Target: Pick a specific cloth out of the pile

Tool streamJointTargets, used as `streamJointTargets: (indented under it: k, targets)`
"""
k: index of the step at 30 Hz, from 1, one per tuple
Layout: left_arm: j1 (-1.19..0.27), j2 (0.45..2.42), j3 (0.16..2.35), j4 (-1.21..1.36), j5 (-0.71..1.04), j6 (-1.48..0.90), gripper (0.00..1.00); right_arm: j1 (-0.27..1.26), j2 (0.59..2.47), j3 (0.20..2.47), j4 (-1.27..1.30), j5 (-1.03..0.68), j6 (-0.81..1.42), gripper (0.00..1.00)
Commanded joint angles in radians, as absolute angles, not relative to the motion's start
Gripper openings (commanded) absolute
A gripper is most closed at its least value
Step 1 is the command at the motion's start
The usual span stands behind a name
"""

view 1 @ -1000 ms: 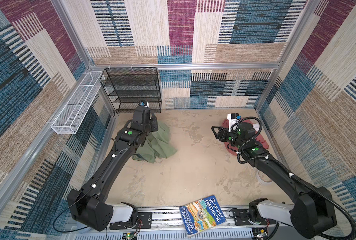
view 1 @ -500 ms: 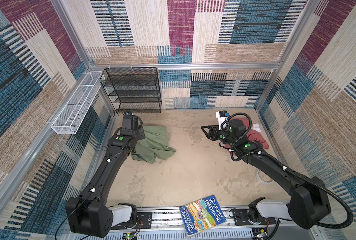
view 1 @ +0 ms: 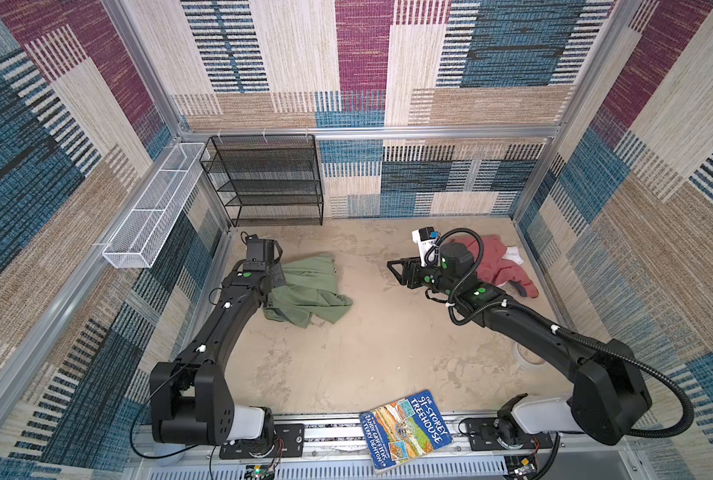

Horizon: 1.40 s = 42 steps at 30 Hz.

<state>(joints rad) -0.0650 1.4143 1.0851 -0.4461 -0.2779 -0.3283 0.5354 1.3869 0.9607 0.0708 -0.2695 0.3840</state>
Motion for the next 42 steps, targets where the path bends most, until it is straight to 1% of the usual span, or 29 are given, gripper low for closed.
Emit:
streamJointTargets:
  k: [1,14,26,27,28,32,37,42]
  targets:
    - [-0.055,1.441,1.066,-0.373,-0.277,-0.357,0.0,0.556,1.398,0.959,0.115,-0.276,0.369,0.58]
    - [-0.031,1.558,1.043,-0.307,-0.285,-0.364,0.0,0.669,1.493,0.958,0.12,-0.211,0.356,0.57]
    - [0.001,1.567,1.008,-0.279,-0.256,-0.373,0.0,0.757,1.585,0.985,0.142,-0.171,0.337,0.56]
    - [0.004,1.568,1.005,-0.278,-0.25,-0.373,0.04,0.766,1.592,0.988,0.141,-0.166,0.334,0.56]
    - [0.007,1.566,1.004,-0.277,-0.244,-0.374,0.12,0.776,1.6,0.992,0.14,-0.159,0.331,0.56]
    - [0.01,1.543,0.996,-0.277,-0.231,-0.382,0.26,0.81,1.628,1.008,0.142,-0.131,0.32,0.56]
    - [0.008,1.48,1.0,-0.305,-0.228,-0.385,0.28,0.855,1.669,1.024,0.137,-0.092,0.3,0.56]
    - [0.009,1.403,0.985,-0.312,-0.19,-0.396,0.29,0.898,1.722,1.051,0.13,-0.066,0.285,0.55]
